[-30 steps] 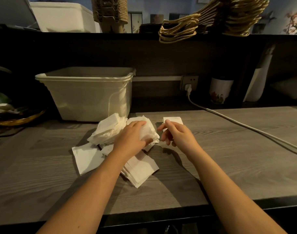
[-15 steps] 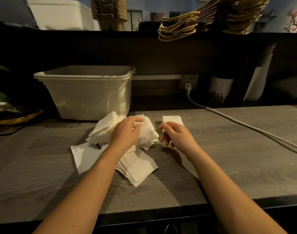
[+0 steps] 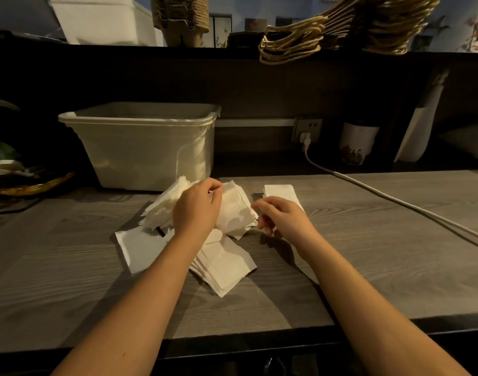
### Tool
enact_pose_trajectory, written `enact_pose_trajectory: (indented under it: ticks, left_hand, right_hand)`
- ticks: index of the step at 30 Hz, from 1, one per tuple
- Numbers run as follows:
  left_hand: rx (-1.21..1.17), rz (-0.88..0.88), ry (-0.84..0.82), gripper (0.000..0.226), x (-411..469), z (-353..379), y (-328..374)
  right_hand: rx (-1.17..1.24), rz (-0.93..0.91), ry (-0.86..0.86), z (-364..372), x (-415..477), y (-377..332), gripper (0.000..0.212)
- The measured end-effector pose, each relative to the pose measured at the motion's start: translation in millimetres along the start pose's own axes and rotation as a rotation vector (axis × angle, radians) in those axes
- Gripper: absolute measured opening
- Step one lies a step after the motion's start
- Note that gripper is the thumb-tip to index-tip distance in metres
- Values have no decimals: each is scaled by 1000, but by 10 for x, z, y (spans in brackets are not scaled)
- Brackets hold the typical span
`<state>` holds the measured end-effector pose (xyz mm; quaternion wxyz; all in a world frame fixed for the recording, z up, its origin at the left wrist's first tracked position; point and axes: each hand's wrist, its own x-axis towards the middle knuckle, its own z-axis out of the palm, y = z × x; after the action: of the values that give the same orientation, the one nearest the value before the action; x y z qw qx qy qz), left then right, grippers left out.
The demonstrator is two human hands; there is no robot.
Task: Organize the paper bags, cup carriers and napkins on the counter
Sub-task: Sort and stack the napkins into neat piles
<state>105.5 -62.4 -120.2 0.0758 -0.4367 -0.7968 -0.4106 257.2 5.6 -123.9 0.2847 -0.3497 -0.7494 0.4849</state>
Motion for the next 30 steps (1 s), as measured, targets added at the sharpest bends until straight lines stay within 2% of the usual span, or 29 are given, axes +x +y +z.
enact_pose_trajectory:
  ticks: [2,4,7,9,11,13,16,18,20,22,25,30]
  left_hand:
    - [-128,-16,68,18,3,-38,41]
    - [-226,32,130,18,-14,-76,84]
    - [-242,294,89,14,-88,-84,166]
    - [-160,494,-32,12,-156,-36,208]
    - [-75,621,-97,13,-197,11,218]
    - [-54,640,-186,14,-214,15,221]
    - [-112,557,-311,17,-222,-12,224]
    - [-144,459,-253,18,-190,-61,215]
    - [-48,402,-163,19,-132,-95,168]
    - [151,377,-236,31,-98,-94,104]
    - [366,346,-461,55,-136,-53,78]
    - [398,315,-423,55,-157,-9,53]
  right_hand:
    - [372,112,-90,-21,-23,-37,26]
    - [721,221,-243,-17,-44,-77,41]
    - [1028,317,-396,26,-44,-99,59]
    - [1135,317,-361,6,-60,-122,61]
    - [1186,357,-252,-59,-50,-111,49]
    - [1165,410,-162,-116,-37,-75,33]
    - [1098,444,-131,-131,-25,-48,31]
    - [1094,441,-93,-138,-31,-58,27]
    - [1110,411,-40,-187,-25,-65,15]
    - [1115,387,-30,-232,-23,-61,11]
    - [1102,373,-16,-252,-13,-38,21]
    - [1066,423,-29,-265,-13,-32,39]
